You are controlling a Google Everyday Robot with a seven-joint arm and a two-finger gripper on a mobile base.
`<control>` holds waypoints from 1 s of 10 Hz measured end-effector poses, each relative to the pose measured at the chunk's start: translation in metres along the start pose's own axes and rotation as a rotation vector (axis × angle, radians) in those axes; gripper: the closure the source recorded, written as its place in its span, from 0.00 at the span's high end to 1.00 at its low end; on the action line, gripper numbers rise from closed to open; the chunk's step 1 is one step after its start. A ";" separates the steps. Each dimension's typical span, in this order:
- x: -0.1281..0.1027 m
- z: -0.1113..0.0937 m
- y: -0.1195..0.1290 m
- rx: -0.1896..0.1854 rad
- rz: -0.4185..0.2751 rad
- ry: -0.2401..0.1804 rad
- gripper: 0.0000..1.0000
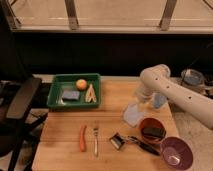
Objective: Wipe tray with towel
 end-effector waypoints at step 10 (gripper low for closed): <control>-0.006 0.090 0.022 -0.081 -0.010 -0.027 0.64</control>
